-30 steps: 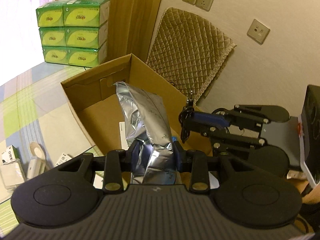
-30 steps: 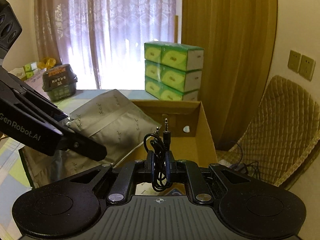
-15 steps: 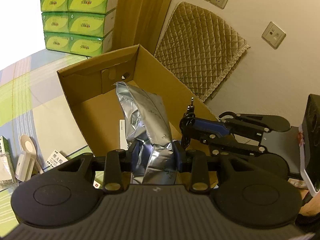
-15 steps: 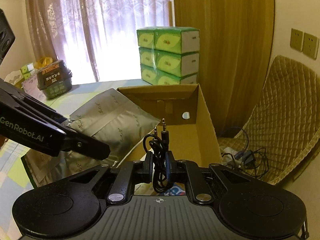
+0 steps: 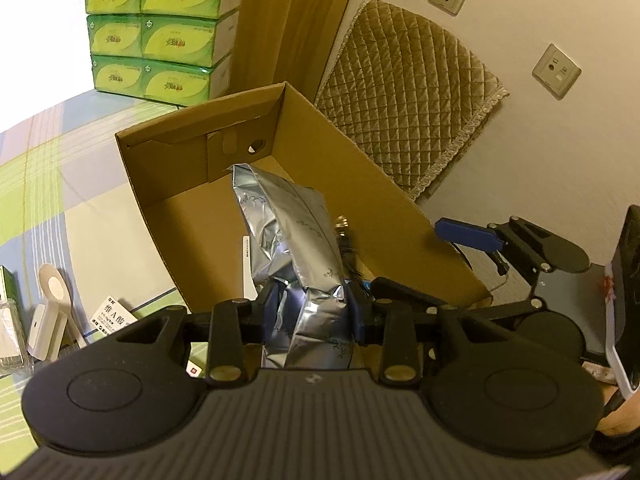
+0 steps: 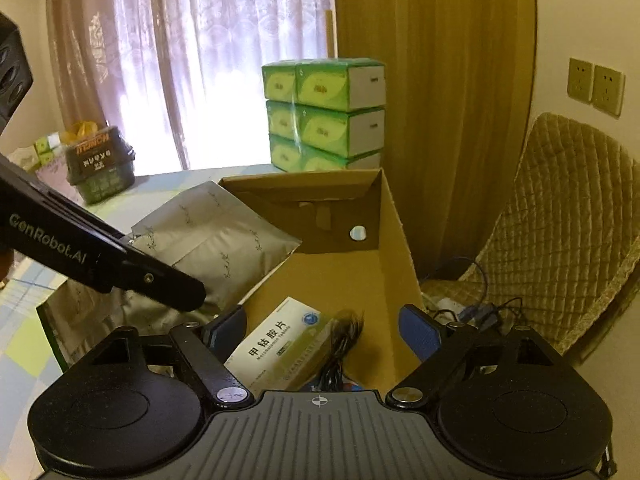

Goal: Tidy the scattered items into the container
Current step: 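Lower the foil bag with the left tool into the box while the right tool releases the cable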

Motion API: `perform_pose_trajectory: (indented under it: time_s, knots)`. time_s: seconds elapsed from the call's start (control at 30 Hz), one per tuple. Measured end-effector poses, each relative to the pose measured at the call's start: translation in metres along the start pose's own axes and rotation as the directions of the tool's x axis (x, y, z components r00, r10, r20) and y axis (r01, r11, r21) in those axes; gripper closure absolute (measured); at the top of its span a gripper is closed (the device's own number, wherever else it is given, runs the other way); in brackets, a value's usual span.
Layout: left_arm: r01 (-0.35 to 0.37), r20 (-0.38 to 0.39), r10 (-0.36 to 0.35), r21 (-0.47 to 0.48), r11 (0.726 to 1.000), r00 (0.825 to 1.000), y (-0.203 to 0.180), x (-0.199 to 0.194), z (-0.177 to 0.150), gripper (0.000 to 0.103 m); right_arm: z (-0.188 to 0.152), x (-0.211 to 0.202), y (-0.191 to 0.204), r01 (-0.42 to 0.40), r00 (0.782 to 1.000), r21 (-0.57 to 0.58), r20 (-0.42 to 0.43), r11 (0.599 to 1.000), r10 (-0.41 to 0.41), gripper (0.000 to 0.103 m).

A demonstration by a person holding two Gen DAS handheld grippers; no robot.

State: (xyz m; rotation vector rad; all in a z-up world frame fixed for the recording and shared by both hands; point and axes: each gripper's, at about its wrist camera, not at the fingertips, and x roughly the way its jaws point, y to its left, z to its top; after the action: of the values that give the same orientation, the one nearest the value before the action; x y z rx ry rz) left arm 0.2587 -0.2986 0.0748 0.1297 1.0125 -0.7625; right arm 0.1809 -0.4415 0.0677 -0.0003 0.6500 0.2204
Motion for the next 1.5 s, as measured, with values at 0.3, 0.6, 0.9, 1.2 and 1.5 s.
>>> perform_pose_trajectory:
  time_s: [0.3, 0.6, 0.9, 1.2, 1.5]
  knots:
    - [0.0, 0.015, 0.0, -0.012, 1.0, 1.0, 0.0, 0.0, 0.004, 0.073, -0.005, -0.003, 0.004, 0.018, 1.0, -0.045, -0.009, 0.999, -0.018, 0.014]
    - [-0.008, 0.036, 0.007, 0.012, 1.0, 0.999, -0.004, -0.007, 0.012, 0.082, -0.006, -0.002, 0.004, 0.022, 1.0, -0.044, -0.017, 0.999, -0.023, 0.014]
    - [-0.028, 0.016, 0.028, -0.005, 1.0, 0.999, 0.007, -0.006, -0.003, 0.082, -0.01, -0.003, 0.008, 0.016, 1.0, -0.042, -0.025, 0.999, -0.017, 0.014]
    - [-0.049, 0.019, 0.049, -0.012, 0.999, 0.999, 0.013, -0.018, -0.022, 0.082, -0.011, -0.013, 0.014, 0.017, 1.0, -0.035, -0.021, 0.999, -0.018, 0.014]
    - [-0.083, 0.029, 0.084, -0.024, 0.996, 0.996, 0.016, -0.036, -0.046, 0.068, -0.017, -0.028, 0.027, 0.011, 1.0, -0.029, -0.02, 1.0, -0.012, 0.014]
